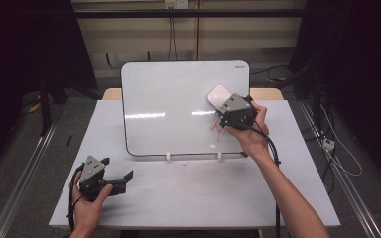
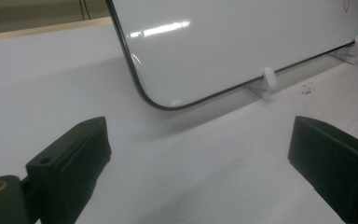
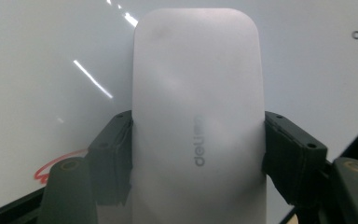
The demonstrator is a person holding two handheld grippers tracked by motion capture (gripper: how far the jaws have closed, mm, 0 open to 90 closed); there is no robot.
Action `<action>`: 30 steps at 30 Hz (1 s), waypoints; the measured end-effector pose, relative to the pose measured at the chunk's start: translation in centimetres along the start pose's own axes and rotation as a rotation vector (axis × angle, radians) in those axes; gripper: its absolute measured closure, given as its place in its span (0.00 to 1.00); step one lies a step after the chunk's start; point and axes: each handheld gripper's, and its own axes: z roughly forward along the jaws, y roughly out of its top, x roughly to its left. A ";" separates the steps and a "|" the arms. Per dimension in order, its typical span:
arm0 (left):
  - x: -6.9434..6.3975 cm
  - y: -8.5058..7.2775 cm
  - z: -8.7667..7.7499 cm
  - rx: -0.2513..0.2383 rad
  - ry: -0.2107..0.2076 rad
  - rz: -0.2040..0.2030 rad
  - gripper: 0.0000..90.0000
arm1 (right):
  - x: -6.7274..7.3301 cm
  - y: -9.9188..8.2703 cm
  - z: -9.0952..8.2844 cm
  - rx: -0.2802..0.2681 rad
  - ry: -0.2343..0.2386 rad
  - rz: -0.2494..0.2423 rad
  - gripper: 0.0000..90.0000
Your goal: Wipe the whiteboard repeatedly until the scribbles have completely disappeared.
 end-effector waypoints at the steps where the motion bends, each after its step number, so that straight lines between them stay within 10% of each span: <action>1: 0.0 0.0 0.0 0.001 -0.001 -0.002 0.06 | -0.3 0.1 0.0 0.002 -0.006 0.006 0.35; 8: 0.0 0.0 0.0 0.002 0.000 0.001 0.06 | -1.5 0.6 0.1 0.014 -0.029 0.034 0.35; 30: -0.1 -0.1 0.1 0.003 -0.007 -0.006 0.06 | 1.1 -0.3 -0.2 0.015 -0.023 -0.034 0.35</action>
